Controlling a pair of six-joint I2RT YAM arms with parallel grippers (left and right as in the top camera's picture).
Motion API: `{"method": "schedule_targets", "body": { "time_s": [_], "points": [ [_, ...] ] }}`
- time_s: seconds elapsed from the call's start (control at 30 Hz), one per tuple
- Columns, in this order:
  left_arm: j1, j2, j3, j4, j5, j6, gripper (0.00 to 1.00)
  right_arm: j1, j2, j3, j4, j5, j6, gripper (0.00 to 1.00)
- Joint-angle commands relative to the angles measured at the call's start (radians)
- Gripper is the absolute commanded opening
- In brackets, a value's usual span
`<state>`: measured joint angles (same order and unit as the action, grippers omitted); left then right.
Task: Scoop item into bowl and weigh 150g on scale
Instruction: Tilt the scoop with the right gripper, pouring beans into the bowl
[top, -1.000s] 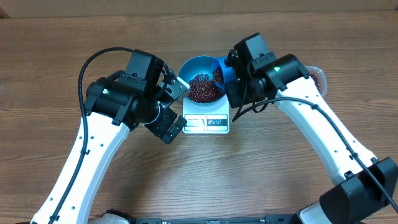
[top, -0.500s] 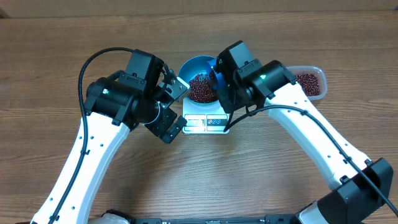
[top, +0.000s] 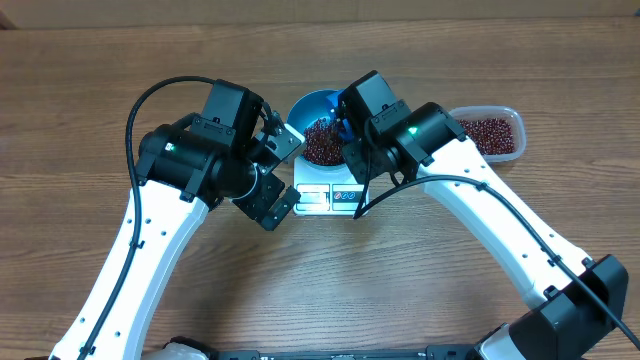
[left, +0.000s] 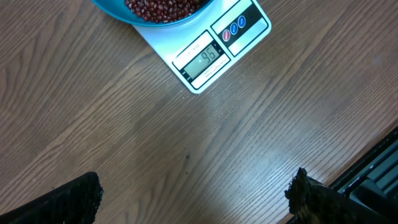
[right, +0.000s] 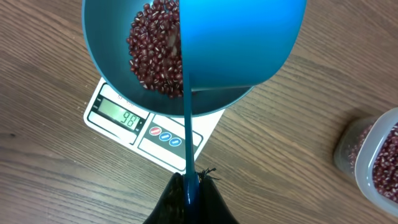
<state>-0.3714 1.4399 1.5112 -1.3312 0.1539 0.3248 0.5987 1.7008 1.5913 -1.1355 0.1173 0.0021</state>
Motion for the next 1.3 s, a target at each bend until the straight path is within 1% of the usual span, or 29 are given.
{"method": "schedule_targets", "body": {
  "time_s": [0.0, 0.37, 0.93, 1.27],
  "points": [
    [0.005, -0.013, -0.003, 0.000, 0.015, 0.023, 1.00, 0.013, 0.000, 0.027, 0.010, 0.040, -0.015, 0.04],
    [0.005, -0.013, -0.003, 0.000, 0.015, 0.023, 0.99, 0.026, 0.000, 0.027, 0.036, 0.064, -0.056, 0.04],
    [0.005, -0.013, -0.003, 0.000, 0.015, 0.023, 0.99, 0.026, 0.000, 0.027, 0.039, 0.074, -0.066, 0.04],
    [0.005, -0.013, -0.003, 0.000, 0.015, 0.023, 1.00, 0.030, 0.000, 0.027, 0.039, 0.108, -0.116, 0.04]
  ]
}}
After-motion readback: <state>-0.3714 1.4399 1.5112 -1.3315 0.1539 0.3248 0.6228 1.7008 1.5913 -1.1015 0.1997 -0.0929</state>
